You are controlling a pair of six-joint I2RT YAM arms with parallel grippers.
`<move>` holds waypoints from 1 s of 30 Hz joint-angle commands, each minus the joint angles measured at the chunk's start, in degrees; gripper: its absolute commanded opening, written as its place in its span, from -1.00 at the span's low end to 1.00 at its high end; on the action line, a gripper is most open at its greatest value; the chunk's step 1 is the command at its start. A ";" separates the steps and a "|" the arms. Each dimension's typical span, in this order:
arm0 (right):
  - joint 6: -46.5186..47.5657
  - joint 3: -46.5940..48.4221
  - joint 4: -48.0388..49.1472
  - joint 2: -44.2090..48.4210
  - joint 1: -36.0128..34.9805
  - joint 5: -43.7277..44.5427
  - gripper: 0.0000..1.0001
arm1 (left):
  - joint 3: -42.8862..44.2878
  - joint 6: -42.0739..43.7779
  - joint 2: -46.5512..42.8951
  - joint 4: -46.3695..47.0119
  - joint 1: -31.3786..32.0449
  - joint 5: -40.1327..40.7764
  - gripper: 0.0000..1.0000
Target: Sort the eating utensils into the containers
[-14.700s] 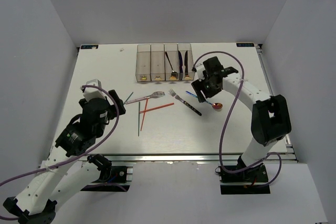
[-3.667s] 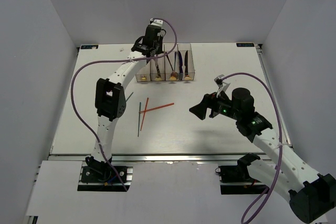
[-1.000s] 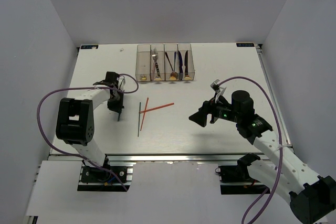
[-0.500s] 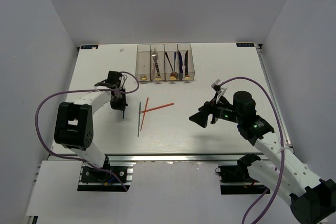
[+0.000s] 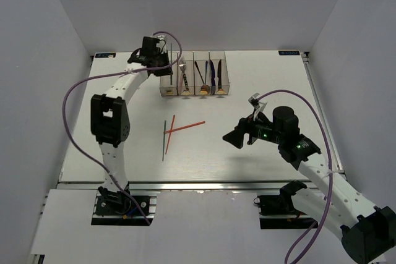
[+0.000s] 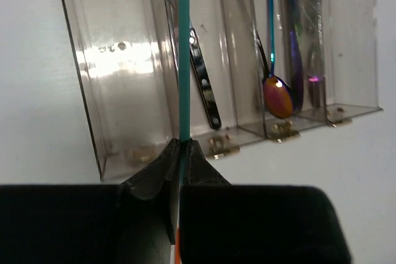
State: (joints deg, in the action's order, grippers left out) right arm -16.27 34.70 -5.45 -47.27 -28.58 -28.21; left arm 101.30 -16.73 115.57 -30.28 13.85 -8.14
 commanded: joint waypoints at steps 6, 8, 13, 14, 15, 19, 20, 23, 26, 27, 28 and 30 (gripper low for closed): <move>0.98 1.07 0.62 -1.51 -0.07 1.84 0.79 | 25.16 4.51 17.22 -10.67 -0.40 -0.29 -1.00; 1.24 1.07 0.36 -2.04 0.01 2.19 0.79 | 25.62 4.60 17.67 -10.94 -0.40 -0.56 -1.00; 1.24 1.16 0.88 -3.71 -0.07 2.19 0.79 | 20.27 4.60 13.38 -7.87 -0.49 -0.21 -0.77; 1.07 1.16 1.06 -4.15 -0.07 2.02 0.79 | 19.13 4.69 12.93 -7.51 -0.49 0.23 -0.63; 0.89 1.16 1.32 -4.32 -0.07 1.93 0.79 | 18.77 4.86 12.58 -7.51 -0.66 0.67 -0.53; 0.63 1.34 1.50 -4.68 -0.07 1.40 0.79 | 18.41 5.04 11.61 -7.51 -0.84 -0.38 -0.22; 0.63 1.42 1.50 -4.68 -0.07 1.40 0.79 | 18.50 5.04 11.26 -7.51 -0.93 -0.47 -0.19; 0.80 1.86 1.06 -4.85 -0.07 1.49 0.79 | 18.32 4.87 8.90 -7.07 -0.84 -1.00 -0.06; 0.80 2.04 0.80 -4.77 -0.07 1.66 0.79 | 17.10 3.81 4.08 -7.94 -0.93 0.05 -0.03; 0.89 2.04 0.80 -4.68 -0.07 1.75 0.79 | 13.44 2.85 1.88 -7.60 -0.67 0.32 -0.03; 0.89 2.04 0.53 -4.68 -0.07 1.93 0.79 | 10.27 2.41 -0.58 -6.64 -0.23 0.93 0.04; 0.98 1.95 0.36 -4.24 -0.07 2.19 0.79 | 2.89 3.19 -9.25 -4.27 2.48 3.99 0.12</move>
State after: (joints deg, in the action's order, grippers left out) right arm -16.01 34.72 -5.89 -52.03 -28.58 -26.26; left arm 109.97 -13.26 120.49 -37.28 13.63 -7.18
